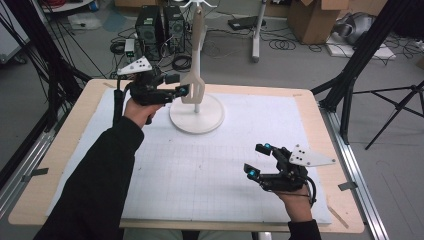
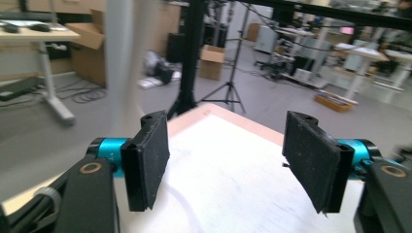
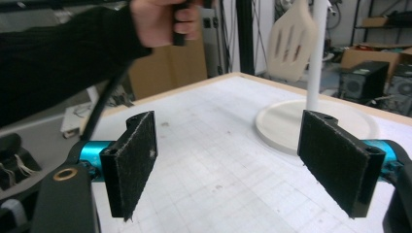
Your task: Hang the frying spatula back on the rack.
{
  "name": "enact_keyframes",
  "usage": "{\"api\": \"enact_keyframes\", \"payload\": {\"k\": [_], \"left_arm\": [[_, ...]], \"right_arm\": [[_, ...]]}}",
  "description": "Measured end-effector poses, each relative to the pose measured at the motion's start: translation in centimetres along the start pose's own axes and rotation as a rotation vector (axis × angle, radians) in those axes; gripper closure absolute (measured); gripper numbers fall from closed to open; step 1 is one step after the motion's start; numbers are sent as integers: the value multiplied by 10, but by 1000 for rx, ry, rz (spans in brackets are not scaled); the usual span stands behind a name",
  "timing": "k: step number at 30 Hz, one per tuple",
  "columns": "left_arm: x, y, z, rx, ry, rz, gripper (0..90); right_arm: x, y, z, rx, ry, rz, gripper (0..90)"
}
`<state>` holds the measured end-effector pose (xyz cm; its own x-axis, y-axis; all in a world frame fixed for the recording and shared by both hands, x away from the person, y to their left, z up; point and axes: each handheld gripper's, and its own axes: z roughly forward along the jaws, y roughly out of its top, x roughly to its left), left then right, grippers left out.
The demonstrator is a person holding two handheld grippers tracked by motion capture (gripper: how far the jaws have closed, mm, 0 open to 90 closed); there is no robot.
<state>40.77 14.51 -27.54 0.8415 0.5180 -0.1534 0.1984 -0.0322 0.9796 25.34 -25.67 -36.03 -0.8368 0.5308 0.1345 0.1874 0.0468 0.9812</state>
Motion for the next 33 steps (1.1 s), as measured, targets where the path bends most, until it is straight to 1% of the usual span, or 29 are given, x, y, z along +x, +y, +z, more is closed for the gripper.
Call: {"api": "enact_keyframes", "payload": {"k": [1, 2, 3, 5, 6, 8, 10, 11, 12, 14, 18, 19, 22, 23, 25, 26, 28, 30, 32, 33], "left_arm": [[-3, -4, -6, -1, -3, 8, 313], [-7, -7, -12, -2, 1, 11, 297], [-10, -12, -19, -5, 4, 18, 286], [-18, -21, -32, -18, 12, 20, 253], [-22, -27, -39, -26, 27, 18, 221], [-30, -40, -52, -39, 72, 22, 125], [-36, -55, -65, -51, 107, 41, 121], [-38, -62, -71, -48, 118, 52, 121], [-40, -69, -77, -45, 123, 53, 121], [-43, -82, -87, -45, 121, 38, 123], [-47, -108, -105, -53, 138, 47, 124], [-48, -113, -108, -59, 137, 39, 124], [-51, -128, -120, -65, 143, 40, 124], [-52, -133, -124, -60, 146, 45, 124], [-54, -142, -132, -50, 165, 51, 124], [-54, -147, -136, -45, 175, 45, 124], [-54, -154, -142, -28, 177, 18, 127], [-56, -160, -148, -32, 206, 12, 135], [-58, -166, -151, -21, 236, 27, 136], [-59, -168, -152, -20, 239, 24, 136]], "right_arm": [[0, -1, 0, 9, -1, -3, 212], [0, -1, 1, 21, -11, -9, 212], [1, -1, 2, 34, -20, -24, 212], [1, -2, 4, 54, -42, -39, 212], [2, -3, 5, 68, -52, -45, 212], [2, -4, 7, 84, -68, -61, 212], [2, -5, 9, 105, -86, -74, 212], [2, -5, 9, 112, -92, -75, 212], [2, -6, 10, 116, -95, -79, 212], [2, -7, 12, 127, -110, -89, 211], [2, -10, 16, 143, -121, -90, 203], [2, -11, 17, 146, -122, -91, 203], [1, -14, 18, 161, -131, -94, 202], [1, -15, 19, 161, -131, -94, 202], [0, -16, 19, 159, -142, -95, 202], [0, -17, 18, 156, -145, -97, 202], [0, -19, 18, 151, -155, -86, 202], [1, -22, 16, 147, -171, -82, 202], [0, -25, 14, 144, -181, -83, 202], [0, -26, 14, 146, -185, -81, 202]]}}
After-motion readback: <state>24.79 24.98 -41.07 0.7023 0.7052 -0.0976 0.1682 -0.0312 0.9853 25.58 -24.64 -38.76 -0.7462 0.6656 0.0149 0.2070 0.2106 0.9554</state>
